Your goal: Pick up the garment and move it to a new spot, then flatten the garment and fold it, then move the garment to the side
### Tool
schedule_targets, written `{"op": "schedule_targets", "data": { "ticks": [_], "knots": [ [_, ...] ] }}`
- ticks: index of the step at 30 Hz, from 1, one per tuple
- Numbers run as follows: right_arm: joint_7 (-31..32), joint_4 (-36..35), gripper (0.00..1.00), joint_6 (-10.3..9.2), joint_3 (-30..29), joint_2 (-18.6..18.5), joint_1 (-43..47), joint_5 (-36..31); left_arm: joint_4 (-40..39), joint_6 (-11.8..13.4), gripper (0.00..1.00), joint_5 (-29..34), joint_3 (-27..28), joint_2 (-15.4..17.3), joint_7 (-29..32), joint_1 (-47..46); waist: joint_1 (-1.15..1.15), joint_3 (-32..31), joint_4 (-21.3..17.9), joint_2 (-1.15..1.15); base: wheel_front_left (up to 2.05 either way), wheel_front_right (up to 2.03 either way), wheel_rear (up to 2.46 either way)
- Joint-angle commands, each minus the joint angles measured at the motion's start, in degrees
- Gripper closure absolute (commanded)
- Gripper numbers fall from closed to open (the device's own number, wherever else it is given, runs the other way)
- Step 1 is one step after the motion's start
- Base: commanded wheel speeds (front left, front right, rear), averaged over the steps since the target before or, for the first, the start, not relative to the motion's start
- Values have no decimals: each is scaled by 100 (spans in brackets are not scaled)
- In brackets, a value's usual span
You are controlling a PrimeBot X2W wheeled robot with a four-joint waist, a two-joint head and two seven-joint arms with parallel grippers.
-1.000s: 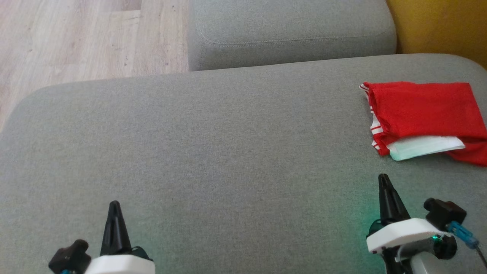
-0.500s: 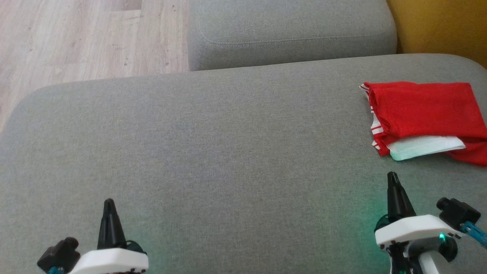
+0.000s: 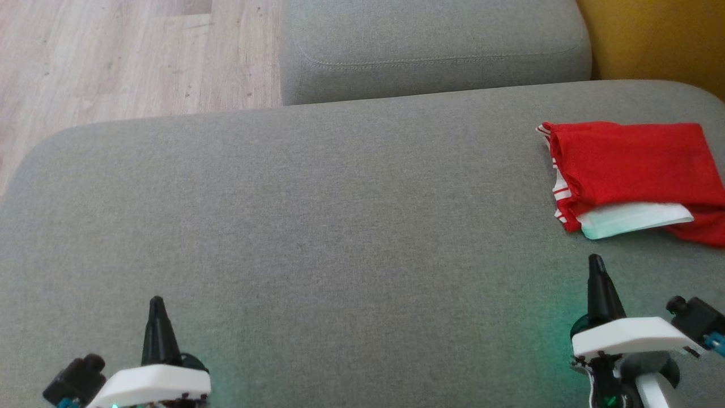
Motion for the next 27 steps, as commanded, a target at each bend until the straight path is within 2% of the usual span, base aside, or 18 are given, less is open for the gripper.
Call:
{"op": "schedule_targets", "data": {
  "ticks": [1,27],
  "knots": [
    [51,-232,100,-2,1,-16,-280,179,-176,-41,100,-153,138,15,33,-308,0,1,1,0,0,0,0],
    [463,-441,100,-2,-211,-16,-295,1725,-165,-202,100,-1581,355,21,455,-470,0,9,16,0,0,0,0]
  ]
}}
